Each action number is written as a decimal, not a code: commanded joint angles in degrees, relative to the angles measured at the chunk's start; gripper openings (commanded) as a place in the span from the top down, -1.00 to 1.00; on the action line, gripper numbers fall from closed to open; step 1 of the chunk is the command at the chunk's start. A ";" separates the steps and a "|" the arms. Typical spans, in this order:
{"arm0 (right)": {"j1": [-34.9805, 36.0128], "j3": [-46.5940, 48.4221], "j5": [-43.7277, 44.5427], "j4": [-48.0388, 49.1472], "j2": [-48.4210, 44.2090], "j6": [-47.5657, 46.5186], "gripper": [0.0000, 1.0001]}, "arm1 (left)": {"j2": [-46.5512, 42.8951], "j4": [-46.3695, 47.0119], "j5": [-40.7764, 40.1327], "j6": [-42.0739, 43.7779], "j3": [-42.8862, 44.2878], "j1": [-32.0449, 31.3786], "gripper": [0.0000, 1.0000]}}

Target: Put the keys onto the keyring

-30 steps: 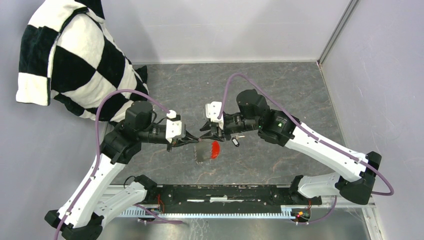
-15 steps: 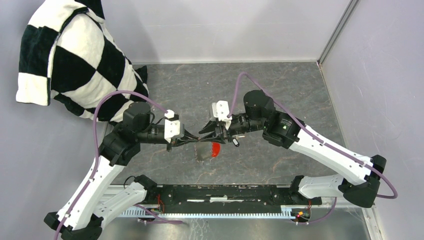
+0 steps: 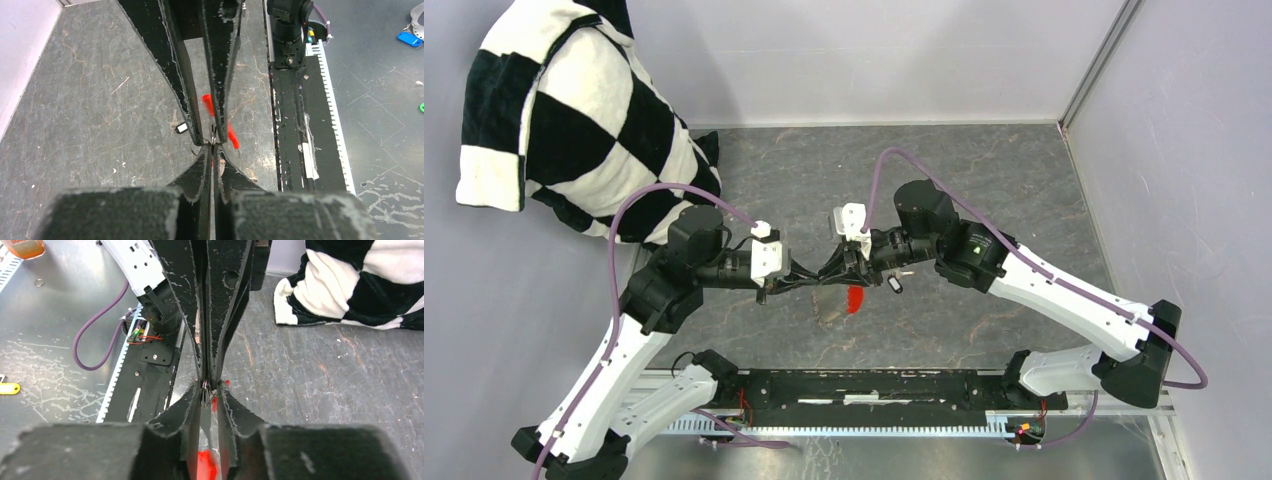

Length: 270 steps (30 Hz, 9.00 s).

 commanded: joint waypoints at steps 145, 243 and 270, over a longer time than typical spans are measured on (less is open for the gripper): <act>-0.03 -41.34 15.82 90.61 -5.47 40.27 0.99 | -4.18 24.53 5.09 -23.03 -9.72 -0.31 0.32; 2.95 -26.45 29.28 63.46 -9.96 22.63 0.99 | -9.68 37.08 1.32 -29.04 -25.40 -0.31 -0.99; 3.70 -25.73 27.08 55.58 -12.05 28.06 -0.07 | -6.90 31.74 -12.71 6.54 -22.73 -0.32 0.96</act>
